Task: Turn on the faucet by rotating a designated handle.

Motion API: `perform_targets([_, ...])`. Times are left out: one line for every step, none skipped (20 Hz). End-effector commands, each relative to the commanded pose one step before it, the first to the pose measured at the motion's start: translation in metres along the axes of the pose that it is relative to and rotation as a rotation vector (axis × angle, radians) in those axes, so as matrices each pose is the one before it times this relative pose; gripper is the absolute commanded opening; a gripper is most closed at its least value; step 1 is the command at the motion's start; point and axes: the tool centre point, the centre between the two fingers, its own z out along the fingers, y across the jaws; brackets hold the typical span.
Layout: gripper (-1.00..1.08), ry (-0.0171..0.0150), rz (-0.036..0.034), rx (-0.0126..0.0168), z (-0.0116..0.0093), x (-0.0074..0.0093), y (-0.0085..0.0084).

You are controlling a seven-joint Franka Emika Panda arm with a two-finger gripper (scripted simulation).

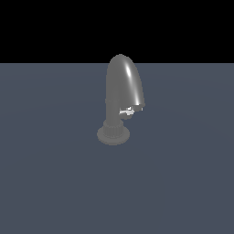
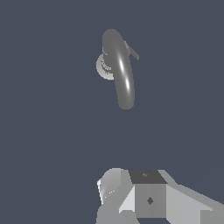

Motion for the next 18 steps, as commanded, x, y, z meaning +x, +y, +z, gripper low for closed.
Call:
perform_targets([-1.0,0.0,0.0,0.0,0.0,0.0,0.00001])
perform_targets([-1.0,0.0,0.0,0.0,-0.00012,-0.00008,-0.00017])
perform_targets([-1.0,-0.00163,0.00121,0.00041,0.00013,0.00057,0.00005])
perform_targets([-1.0,-0.00187,0.0014,0.00049,-0.00003,0.00053,-0.00021])
perform_targets([-1.0,-0.00276,0.00206,0.00073,0.0,0.00081,-0.00024])
perform_targets([-1.0,-0.0035,0.00262,0.00092,-0.00001,0.00102,-0.00032])
perform_targets([-1.0,-0.00433,0.00324,0.00114,0.0,0.00127,-0.00038])
perform_targets([-1.0,-0.0051,0.00382,0.00134,-0.00001,0.0015,-0.00045])
perform_targets([-1.0,-0.00587,0.0044,0.00155,-0.00001,0.00172,-0.00053])
perform_targets([-1.0,-0.00669,0.00501,0.00176,-0.00001,0.00196,-0.00059])
perform_targets([-1.0,-0.00749,0.00561,0.00197,-0.00001,0.0022,-0.00066])
perform_targets([-1.0,-0.00831,0.00622,0.00219,-0.00001,0.00244,-0.00073])
perform_targets([-1.0,-0.00913,0.00684,0.0024,-0.00001,0.00268,-0.0008])
perform_targets([-1.0,-0.00994,0.00745,0.00261,-0.00002,0.00291,-0.00087])
perform_targets([-1.0,-0.01077,0.00808,0.00283,-0.00002,0.00315,-0.00094])
perform_targets([-1.0,-0.01162,0.00871,0.00305,-0.00002,0.0034,-0.00101])
perform_targets([-1.0,-0.01247,0.00935,0.00327,-0.00002,0.00365,-0.00108])
perform_targets([-1.0,-0.01333,0.01,0.0035,-0.00003,0.0039,-0.00115])
